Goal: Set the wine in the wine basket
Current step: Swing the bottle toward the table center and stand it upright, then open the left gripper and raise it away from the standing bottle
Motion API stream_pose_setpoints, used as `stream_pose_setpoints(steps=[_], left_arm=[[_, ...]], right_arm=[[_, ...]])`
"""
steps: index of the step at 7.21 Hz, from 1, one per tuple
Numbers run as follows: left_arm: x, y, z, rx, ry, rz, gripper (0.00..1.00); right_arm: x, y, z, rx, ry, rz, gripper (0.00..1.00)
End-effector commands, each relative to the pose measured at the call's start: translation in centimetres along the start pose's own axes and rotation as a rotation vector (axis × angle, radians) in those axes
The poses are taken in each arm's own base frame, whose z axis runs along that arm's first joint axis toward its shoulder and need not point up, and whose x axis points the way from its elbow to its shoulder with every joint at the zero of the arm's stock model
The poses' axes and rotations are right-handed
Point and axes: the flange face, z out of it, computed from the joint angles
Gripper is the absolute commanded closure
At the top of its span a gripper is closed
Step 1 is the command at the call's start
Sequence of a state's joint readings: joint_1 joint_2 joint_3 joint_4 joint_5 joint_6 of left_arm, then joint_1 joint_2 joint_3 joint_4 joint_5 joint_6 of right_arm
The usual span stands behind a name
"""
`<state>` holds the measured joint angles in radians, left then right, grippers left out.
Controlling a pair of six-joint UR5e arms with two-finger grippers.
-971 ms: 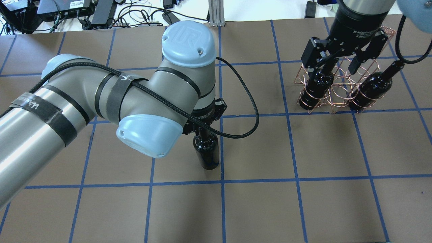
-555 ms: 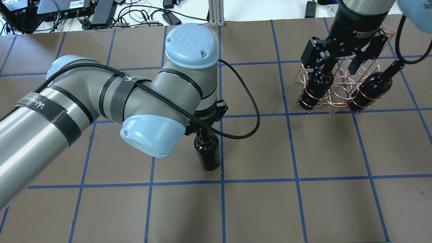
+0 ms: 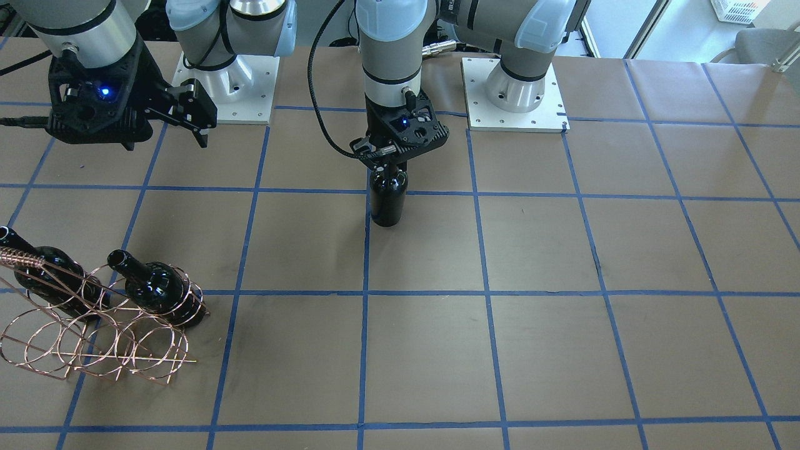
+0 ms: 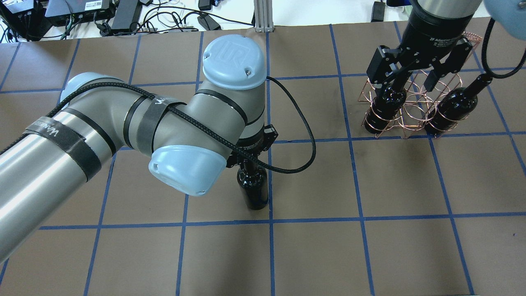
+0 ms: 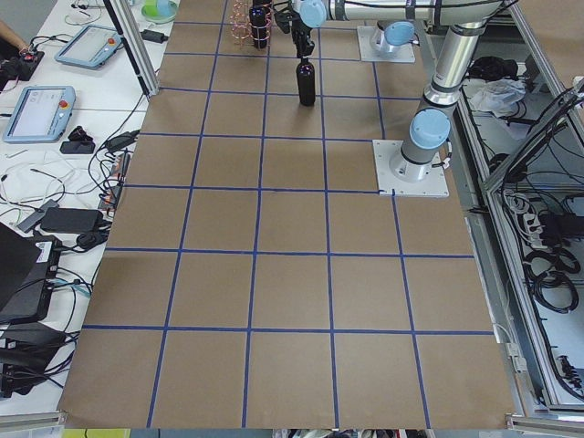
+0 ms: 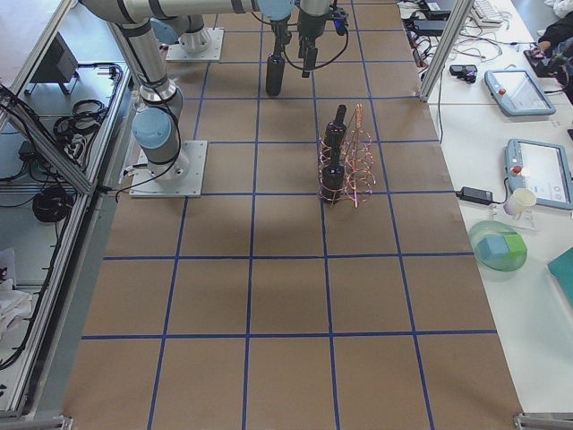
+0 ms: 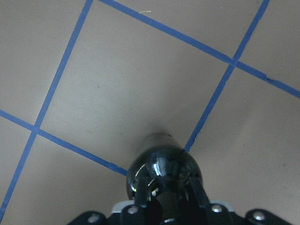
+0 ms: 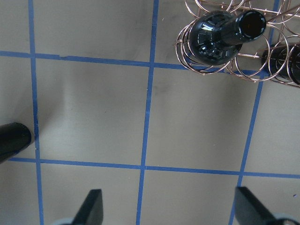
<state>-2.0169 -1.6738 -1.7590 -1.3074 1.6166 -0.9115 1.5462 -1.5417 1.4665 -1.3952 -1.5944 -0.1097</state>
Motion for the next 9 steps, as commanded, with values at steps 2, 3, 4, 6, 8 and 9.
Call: stream_pose_setpoints(steps=[2,3,4,6,8,9], left_arm=[[0.0,0.1,0.0,0.001,0.003,-0.003,0.81],[-0.1,0.1,-0.2,0.004,0.007,-0.004,0.48],[-0.2,0.2,-0.4,0.008,0.008,-0.003,0.30],[-0.6,-0.3,-1.9,0.036,0.025,0.015,0.19],[-2.9,-3.6,-5.9,0.082,0.032,0.189,0.09],[-6.1,-6.5,-8.4,0.042,-0.006,0.221,0.08]], right_arm=[[-0.1,0.0,0.0,0.001,-0.005,-0.002,0.00],[0.0,0.2,-0.2,0.005,-0.002,-0.002,0.00],[0.0,0.7,-0.8,0.016,0.014,0.000,0.00],[0.1,0.5,-0.6,0.016,0.014,0.000,0.00],[-0.1,0.5,-0.3,0.009,0.008,0.013,0.00],[-0.1,0.7,-0.4,0.008,0.016,0.015,0.00]])
